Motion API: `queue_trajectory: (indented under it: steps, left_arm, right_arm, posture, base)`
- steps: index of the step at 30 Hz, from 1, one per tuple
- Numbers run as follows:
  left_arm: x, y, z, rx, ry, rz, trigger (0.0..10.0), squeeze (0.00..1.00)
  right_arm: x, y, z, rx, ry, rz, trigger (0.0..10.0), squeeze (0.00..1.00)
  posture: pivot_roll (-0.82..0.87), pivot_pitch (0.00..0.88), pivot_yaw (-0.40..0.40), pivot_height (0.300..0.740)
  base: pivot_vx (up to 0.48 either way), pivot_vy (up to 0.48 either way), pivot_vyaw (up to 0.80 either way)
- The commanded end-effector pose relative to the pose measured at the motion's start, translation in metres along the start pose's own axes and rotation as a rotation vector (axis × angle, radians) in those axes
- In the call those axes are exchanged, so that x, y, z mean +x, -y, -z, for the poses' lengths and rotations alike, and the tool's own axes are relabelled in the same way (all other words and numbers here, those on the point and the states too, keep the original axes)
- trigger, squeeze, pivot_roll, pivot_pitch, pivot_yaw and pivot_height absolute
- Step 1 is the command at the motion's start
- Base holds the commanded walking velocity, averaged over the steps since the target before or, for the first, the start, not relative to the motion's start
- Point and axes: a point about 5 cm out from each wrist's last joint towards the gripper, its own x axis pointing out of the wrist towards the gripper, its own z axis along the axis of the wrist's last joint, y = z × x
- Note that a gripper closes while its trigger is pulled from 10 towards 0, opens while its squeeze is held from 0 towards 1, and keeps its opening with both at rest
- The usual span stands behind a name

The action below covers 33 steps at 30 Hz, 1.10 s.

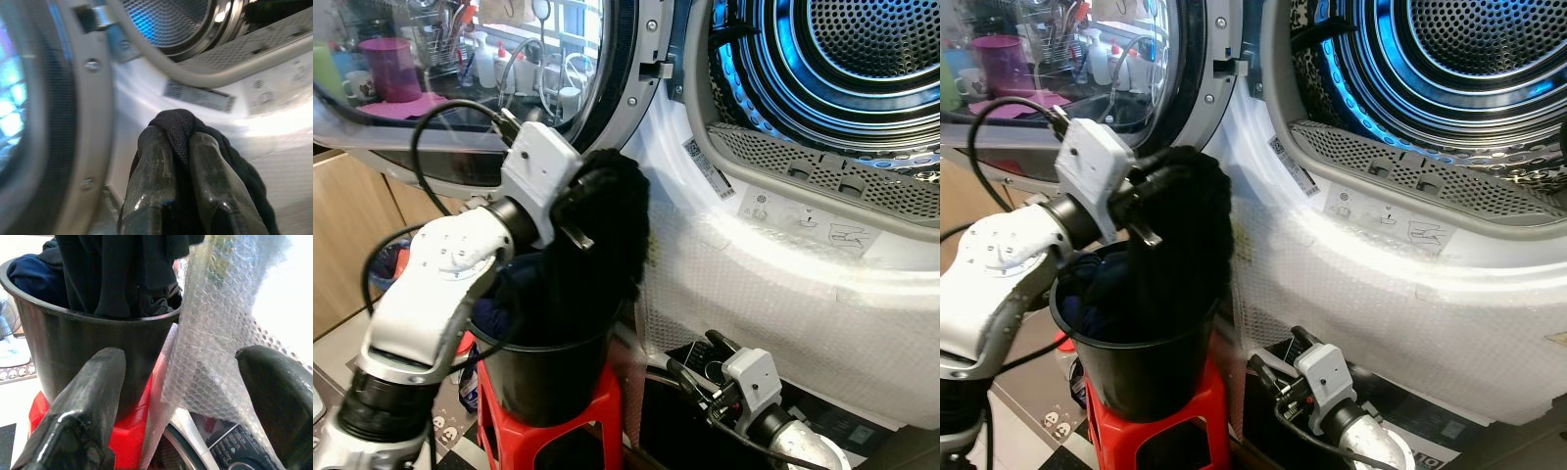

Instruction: Clothes washing

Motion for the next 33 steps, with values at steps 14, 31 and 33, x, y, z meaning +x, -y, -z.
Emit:
queue_trajectory:
  steps: [14,31,33]
  left_arm:
    - [0.019,0.059,0.010,-0.096,0.019,0.289,10.0,0.00]
    - [0.021,0.076,0.015,-0.155,0.026,0.394,10.0,0.00]
    - [0.025,0.074,0.014,-0.152,0.038,0.371,10.0,0.00]
  right_arm:
    - [-0.005,0.021,-0.024,0.179,0.140,0.080,10.0,1.00]
    - [0.002,-0.013,-0.076,0.175,0.256,-0.274,10.0,0.00]
    - [0.007,-0.015,-0.080,0.149,0.260,-0.276,10.0,0.00]
  posture:
    - [0.07,0.015,-0.038,0.740]
    - [0.07,0.026,-0.044,0.740]
    - [0.07,0.023,-0.045,0.740]
  base:
    - [0.000,0.000,0.00]
    - [0.000,0.000,0.00]
    - [0.000,0.000,0.00]
